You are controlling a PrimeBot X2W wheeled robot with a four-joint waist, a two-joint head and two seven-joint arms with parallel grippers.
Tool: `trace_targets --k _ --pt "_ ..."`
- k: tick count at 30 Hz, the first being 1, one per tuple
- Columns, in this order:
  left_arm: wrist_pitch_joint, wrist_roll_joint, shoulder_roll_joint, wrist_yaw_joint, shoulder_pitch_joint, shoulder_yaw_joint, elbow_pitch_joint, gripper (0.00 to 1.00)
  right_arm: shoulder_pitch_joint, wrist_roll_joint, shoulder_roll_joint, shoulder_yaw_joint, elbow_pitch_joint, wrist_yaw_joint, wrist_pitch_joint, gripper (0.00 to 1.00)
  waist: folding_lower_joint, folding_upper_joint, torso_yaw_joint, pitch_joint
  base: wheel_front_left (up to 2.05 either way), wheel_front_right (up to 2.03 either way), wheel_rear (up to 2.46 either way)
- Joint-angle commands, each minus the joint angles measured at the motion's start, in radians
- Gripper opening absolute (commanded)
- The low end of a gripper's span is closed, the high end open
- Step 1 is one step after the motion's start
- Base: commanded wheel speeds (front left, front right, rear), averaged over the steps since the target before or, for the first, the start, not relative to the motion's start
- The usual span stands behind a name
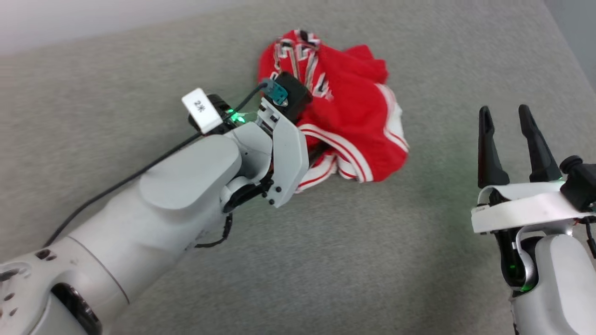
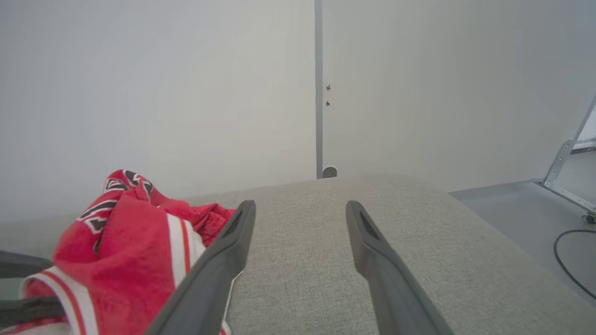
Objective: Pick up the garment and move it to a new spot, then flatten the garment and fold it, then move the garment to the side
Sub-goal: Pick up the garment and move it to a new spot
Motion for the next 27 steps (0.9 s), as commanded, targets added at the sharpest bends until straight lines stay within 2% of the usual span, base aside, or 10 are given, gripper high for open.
trace_targets --k 1,7,14,20,22,27 --pt "-0.033 -0.027 -0.007 0.0 0.016 -0.001 -0.004 1.0 0.012 -0.015 -0.015 0.001 0.006 -0.001 -0.001 1.0 0.0 -0.0001 0.093 -0.085 0.0 0.0 0.0" --pt "-0.214 -0.143 -0.004 0.0 0.059 0.009 -0.004 1.0 0.038 -0.054 -0.071 0.022 0.05 -0.001 -0.001 1.0 0.0 -0.0001 0.203 -0.187 0.0 0.0 0.0" --pt "-0.443 -0.266 0.049 0.0 0.208 0.048 0.038 1.0 0.08 -0.042 -0.123 0.034 0.118 -0.001 -0.001 1.0 0.0 -0.0001 0.304 -0.288 0.0 0.0 0.0" --pt "-0.522 -0.332 0.102 0.0 0.355 0.115 0.096 1.0 0.14 -0.011 -0.154 0.019 0.154 -0.001 0.004 1.0 0.0 -0.0001 0.371 -0.345 0.0 0.0 0.0" --pt "-0.528 -0.327 0.121 0.0 0.397 0.17 0.106 1.0 0.163 -0.002 -0.165 0.012 0.156 -0.001 0.008 1.0 0.0 -0.0001 0.387 -0.361 0.0 0.0 0.0" --pt "-0.527 -0.199 0.175 0.0 0.549 0.433 0.074 1.0 0.207 0.012 -0.178 -0.002 0.139 -0.001 0.021 1.0 0.0 -0.0001 0.41 -0.384 0.0 0.0 0.0"
